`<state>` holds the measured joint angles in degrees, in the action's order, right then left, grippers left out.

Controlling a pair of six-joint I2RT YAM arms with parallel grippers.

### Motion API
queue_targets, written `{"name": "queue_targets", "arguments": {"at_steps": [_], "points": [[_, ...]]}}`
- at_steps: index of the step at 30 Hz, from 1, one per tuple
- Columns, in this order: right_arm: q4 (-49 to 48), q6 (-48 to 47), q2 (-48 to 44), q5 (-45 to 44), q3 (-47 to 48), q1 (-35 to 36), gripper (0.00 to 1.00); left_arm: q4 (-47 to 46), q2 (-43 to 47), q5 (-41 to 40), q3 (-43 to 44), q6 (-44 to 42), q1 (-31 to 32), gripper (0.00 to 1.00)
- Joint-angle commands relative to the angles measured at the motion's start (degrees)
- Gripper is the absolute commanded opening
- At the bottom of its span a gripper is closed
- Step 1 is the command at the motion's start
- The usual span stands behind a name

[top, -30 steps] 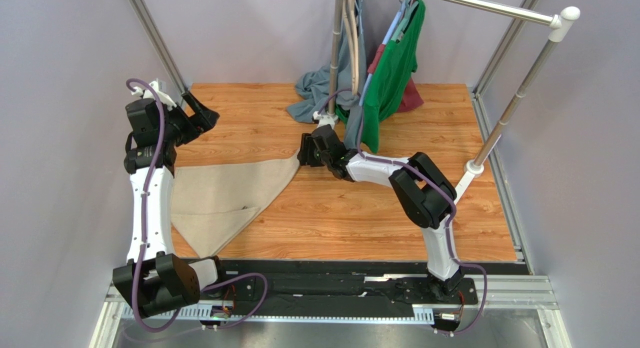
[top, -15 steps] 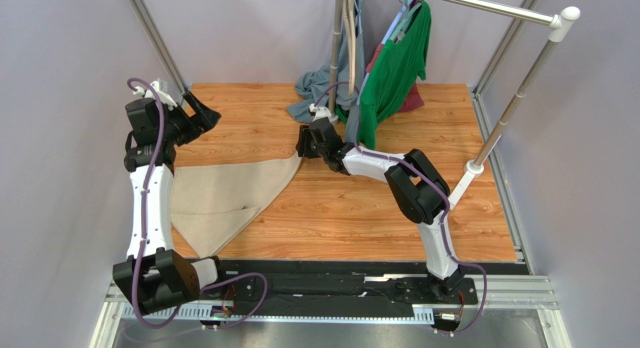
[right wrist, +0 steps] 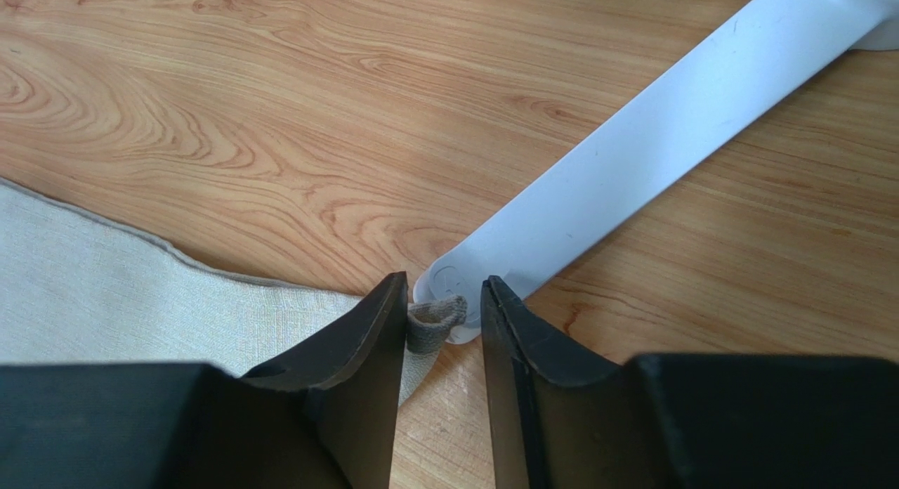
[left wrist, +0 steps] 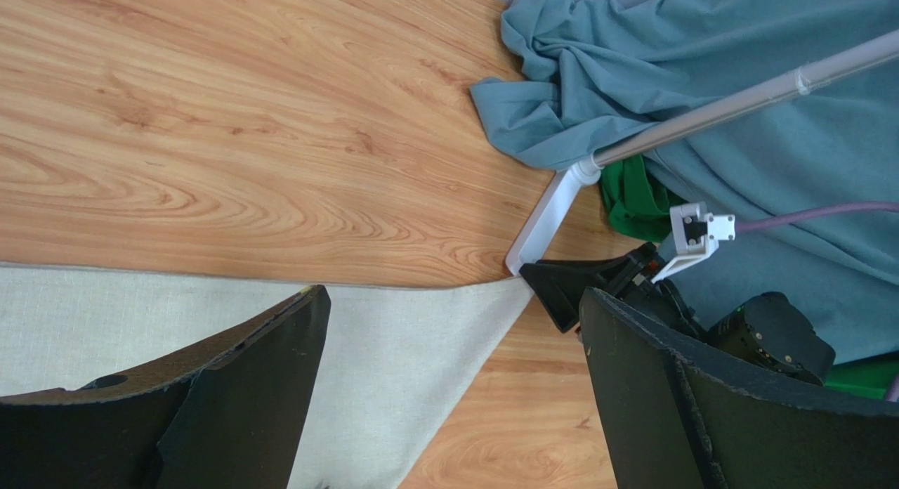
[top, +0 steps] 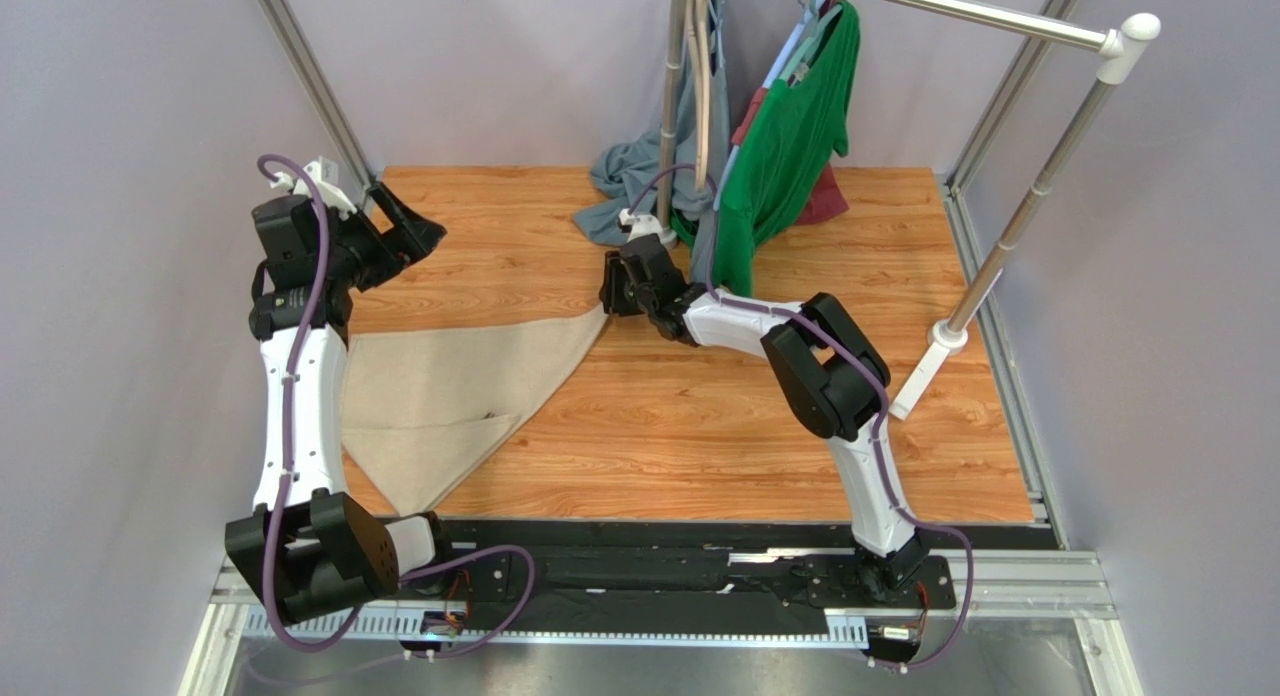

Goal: Fold the napkin, place the utensils inside, and roll it up
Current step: Fold the napkin

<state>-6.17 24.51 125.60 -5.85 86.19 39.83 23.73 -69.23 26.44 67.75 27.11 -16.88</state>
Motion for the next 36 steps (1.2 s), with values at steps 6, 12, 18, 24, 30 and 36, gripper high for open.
{"name": "queue_targets", "arguments": {"at_steps": [6, 12, 18, 24, 30, 36], "points": [[-2.53, -0.61, 0.7, 0.66, 2.66, -0.46, 0.19, -2.63, -0.64, 2.48, -0.07, 1.27, -0.43, 0.98], [-2.61, -0.26, 0.17, 0.84, 2.23, -0.28, 0.0, -2.81, -0.73, 2.74, -0.07, 1.36, -0.52, 0.98], [-4.46, 0.97, -3.07, 1.8, -0.15, 0.85, 0.0, -2.81, -0.73, 3.01, -0.07, 1.63, -0.52, 0.98], [-6.65, 3.34, -6.68, 2.33, -3.31, 3.23, 0.0, -2.63, -0.29, 2.75, 0.11, 1.36, -0.52, 0.98], [-8.07, 5.11, -9.94, 2.42, -5.33, 6.21, 0.0, -1.05, 0.33, -0.15, 0.72, -0.04, -0.52, 0.98], [-7.71, 5.11, -11.43, 2.16, -4.55, 7.71, 0.0, -0.61, 0.33, -0.86, 0.81, -0.22, -0.52, 0.98]]}}
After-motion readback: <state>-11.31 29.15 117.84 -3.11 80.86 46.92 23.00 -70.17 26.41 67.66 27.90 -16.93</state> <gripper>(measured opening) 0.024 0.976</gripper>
